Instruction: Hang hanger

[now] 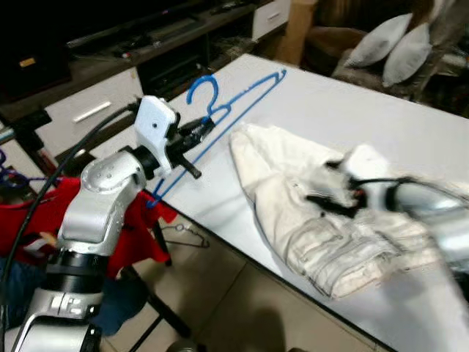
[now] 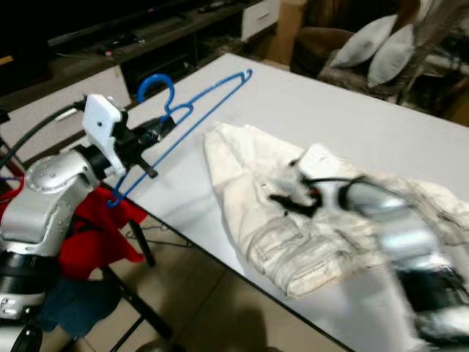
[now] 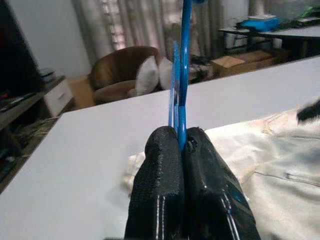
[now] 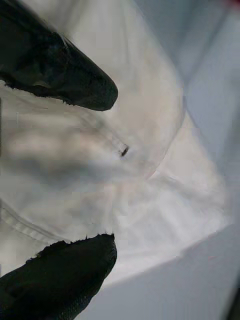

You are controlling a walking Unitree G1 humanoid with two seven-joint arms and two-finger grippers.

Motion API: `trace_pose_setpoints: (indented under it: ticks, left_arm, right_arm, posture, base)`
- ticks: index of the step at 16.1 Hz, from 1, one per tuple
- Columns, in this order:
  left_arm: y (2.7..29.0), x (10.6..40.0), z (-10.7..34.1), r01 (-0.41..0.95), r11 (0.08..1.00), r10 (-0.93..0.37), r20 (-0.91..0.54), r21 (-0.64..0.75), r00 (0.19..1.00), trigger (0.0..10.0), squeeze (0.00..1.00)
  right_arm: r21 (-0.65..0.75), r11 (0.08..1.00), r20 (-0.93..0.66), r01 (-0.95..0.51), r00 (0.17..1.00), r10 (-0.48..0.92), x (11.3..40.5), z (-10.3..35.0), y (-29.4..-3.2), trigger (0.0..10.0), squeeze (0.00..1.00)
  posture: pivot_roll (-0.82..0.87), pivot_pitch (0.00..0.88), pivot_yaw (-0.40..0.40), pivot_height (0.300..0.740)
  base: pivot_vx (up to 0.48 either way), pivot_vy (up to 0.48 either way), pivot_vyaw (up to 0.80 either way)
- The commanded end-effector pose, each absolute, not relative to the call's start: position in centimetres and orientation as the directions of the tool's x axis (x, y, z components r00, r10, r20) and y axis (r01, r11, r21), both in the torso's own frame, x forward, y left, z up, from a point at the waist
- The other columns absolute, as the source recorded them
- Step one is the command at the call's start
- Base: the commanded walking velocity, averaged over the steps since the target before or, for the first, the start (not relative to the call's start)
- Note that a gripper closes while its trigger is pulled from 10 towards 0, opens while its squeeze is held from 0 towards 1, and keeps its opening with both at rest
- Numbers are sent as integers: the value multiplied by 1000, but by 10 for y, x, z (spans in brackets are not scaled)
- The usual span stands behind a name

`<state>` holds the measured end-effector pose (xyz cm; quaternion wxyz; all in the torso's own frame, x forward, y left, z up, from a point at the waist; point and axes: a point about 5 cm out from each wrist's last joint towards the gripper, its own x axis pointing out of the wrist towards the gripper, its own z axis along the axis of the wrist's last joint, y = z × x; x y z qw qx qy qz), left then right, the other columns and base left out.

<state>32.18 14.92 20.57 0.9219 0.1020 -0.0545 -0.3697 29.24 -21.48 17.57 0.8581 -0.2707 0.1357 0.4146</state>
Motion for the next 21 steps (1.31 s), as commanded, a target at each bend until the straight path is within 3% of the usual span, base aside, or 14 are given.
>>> trace_pose_setpoints:
  ticks: [1, 6, 8, 10, 14, 17, 21]
  left_arm:
    - [150, 321, 203, 685, 686, -704, -14, 247, 710, 10000, 0]
    - [145, 315, 186, 760, 598, -755, -139, 253, 641, 10000, 0]
    - [145, 315, 186, 756, 600, -751, -143, 263, 645, 10000, 0]
    - [148, 320, 191, 720, 638, -722, -113, 272, 683, 10000, 0]
    - [151, 326, 205, 670, 682, -690, -46, 293, 723, 10000, 0]
    - [150, 320, 210, 707, 648, -727, -45, 284, 685, 10000, 0]
    - [150, 320, 208, 689, 667, -710, -37, 283, 703, 10000, 0]
  right_arm:
    - [-343, 469, -447, -814, 581, 680, 282, 188, -218, 10000, 0]
    - [-257, 348, -615, -902, 430, 661, 224, 207, -257, 10000, 0]
    - [-218, 335, -629, -917, 394, 670, 214, 207, -257, 10000, 0]
    - [-136, 276, -658, -951, 295, 693, 200, 195, -242, 10000, 0]
    - [-94, 284, -689, -954, 268, 673, 208, 156, -222, 10000, 0]
    - [-86, 308, -691, -947, 280, 666, 223, 131, -206, 10000, 0]
    - [-96, 315, -657, -944, 298, 693, 253, 108, -166, 10000, 0]
  posture:
    - [-60, 0, 50, 740]
    - [-67, 0, 64, 740]
    - [-71, 0, 65, 740]
    - [-71, 0, 64, 740]
    - [-66, 0, 58, 740]
    - [-54, 0, 48, 740]
    - [-51, 0, 43, 740]
  base:
    - [0, 0, 0]
    - [0, 0, 0]
    - [0, 0, 0]
    - [0, 0, 0]
    - [0, 0, 0]
    - [0, 0, 0]
    - [0, 0, 0]
